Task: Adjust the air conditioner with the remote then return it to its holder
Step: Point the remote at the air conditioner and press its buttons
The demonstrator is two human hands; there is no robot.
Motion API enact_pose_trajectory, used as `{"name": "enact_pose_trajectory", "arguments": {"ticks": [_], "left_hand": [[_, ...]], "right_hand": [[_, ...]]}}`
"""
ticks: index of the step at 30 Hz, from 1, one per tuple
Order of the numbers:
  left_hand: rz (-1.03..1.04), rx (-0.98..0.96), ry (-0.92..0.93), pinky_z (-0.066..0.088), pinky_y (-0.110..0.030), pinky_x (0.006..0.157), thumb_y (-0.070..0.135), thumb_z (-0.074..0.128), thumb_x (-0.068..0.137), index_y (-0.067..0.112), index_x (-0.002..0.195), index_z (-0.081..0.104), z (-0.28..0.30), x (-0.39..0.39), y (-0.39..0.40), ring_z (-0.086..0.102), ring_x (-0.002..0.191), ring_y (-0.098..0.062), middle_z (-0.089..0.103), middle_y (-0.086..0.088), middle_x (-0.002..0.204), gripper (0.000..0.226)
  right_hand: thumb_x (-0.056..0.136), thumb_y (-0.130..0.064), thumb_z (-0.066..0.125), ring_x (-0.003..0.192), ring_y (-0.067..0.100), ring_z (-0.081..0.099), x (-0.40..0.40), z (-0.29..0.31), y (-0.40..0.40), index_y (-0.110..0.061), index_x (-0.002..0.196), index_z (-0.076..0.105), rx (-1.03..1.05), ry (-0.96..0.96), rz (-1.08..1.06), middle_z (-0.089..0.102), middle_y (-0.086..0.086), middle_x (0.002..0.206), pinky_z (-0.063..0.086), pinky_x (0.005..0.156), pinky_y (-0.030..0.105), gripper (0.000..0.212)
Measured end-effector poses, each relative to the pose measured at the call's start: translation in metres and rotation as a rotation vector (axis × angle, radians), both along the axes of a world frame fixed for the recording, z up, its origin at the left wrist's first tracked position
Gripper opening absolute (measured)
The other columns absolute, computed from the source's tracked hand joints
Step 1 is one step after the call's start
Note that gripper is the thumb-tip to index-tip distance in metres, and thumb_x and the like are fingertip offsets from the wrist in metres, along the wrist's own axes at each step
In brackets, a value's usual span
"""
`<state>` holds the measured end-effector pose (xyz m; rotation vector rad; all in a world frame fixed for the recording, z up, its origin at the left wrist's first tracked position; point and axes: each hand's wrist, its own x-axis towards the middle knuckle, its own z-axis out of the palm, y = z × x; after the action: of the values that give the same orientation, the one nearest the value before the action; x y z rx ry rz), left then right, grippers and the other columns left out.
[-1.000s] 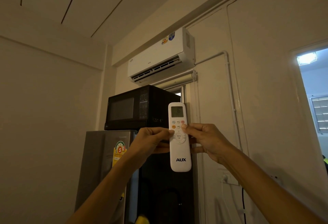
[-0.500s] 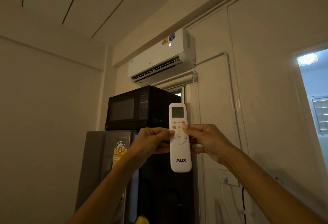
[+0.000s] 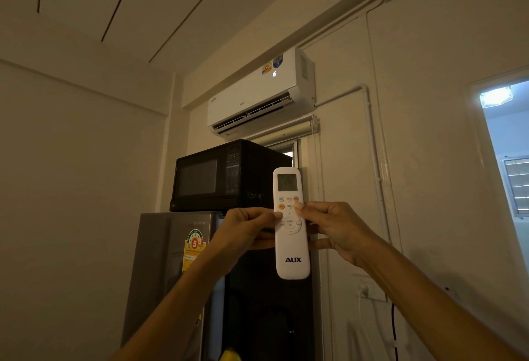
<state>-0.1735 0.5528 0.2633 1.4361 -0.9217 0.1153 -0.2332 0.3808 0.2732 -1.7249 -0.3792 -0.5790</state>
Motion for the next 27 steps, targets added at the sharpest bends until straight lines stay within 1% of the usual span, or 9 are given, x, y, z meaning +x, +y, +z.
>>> {"name": "enact_pose_trajectory", "arguments": {"ticks": [7, 10, 15, 19, 22, 27], "left_hand": [[0.0, -0.004, -0.008, 0.06, -0.023, 0.064, 0.017, 0.057, 0.087, 0.016, 0.089, 0.067, 0.0008, -0.0016, 0.0011, 0.074, 0.079, -0.013, 0.074, -0.001, 0.089, 0.01], [0.012, -0.002, -0.011, 0.06, -0.024, 0.066, 0.017, 0.057, 0.087, 0.015, 0.091, 0.066, 0.0012, -0.0022, 0.001, 0.073, 0.079, -0.013, 0.073, -0.003, 0.092, 0.011], [0.012, -0.014, -0.014, 0.06, -0.024, 0.067, 0.017, 0.057, 0.087, 0.017, 0.088, 0.067, 0.0022, -0.0038, 0.001, 0.073, 0.078, -0.013, 0.073, -0.003, 0.091, 0.01], [0.017, -0.01, -0.015, 0.06, -0.024, 0.066, 0.017, 0.057, 0.087, 0.016, 0.089, 0.067, 0.0031, -0.0035, 0.0012, 0.073, 0.078, -0.013, 0.073, -0.003, 0.09, 0.01], [0.019, -0.008, -0.011, 0.06, -0.023, 0.063, 0.017, 0.058, 0.087, 0.016, 0.088, 0.067, 0.0027, -0.0037, 0.0006, 0.073, 0.076, -0.012, 0.073, -0.003, 0.089, 0.009], [0.014, -0.009, -0.004, 0.06, -0.022, 0.062, 0.016, 0.057, 0.087, 0.016, 0.087, 0.067, 0.0021, -0.0033, 0.0004, 0.074, 0.075, -0.012, 0.073, -0.001, 0.087, 0.009]], "right_hand": [[0.085, -0.024, 0.061, 0.078, 0.012, 0.07, -0.0016, 0.0014, 0.001, -0.012, 0.113, 0.065, 0.0, 0.0, -0.002, 0.071, 0.001, 0.094, 0.058, 0.054, 0.028, 0.03], [0.085, -0.025, 0.061, 0.078, 0.013, 0.07, -0.0014, 0.0024, 0.002, -0.011, 0.113, 0.065, -0.002, -0.003, -0.011, 0.07, 0.001, 0.094, 0.058, 0.056, 0.029, 0.031], [0.085, -0.025, 0.061, 0.08, 0.015, 0.07, -0.0006, 0.0028, 0.0024, -0.011, 0.113, 0.064, 0.005, 0.006, -0.013, 0.071, 0.004, 0.098, 0.059, 0.059, 0.032, 0.032], [0.086, -0.025, 0.061, 0.073, 0.012, 0.07, 0.0003, 0.0033, 0.0034, -0.011, 0.111, 0.065, 0.012, 0.011, -0.018, 0.071, 0.001, 0.091, 0.057, 0.051, 0.027, 0.029], [0.086, -0.026, 0.06, 0.071, 0.012, 0.069, 0.0015, 0.0034, 0.0045, -0.011, 0.11, 0.065, 0.02, 0.018, -0.034, 0.07, 0.001, 0.087, 0.056, 0.052, 0.027, 0.029], [0.085, -0.027, 0.061, 0.071, 0.012, 0.07, 0.0037, 0.0018, 0.0036, -0.009, 0.111, 0.065, 0.019, 0.032, -0.034, 0.07, 0.001, 0.088, 0.055, 0.053, 0.027, 0.032]]}}
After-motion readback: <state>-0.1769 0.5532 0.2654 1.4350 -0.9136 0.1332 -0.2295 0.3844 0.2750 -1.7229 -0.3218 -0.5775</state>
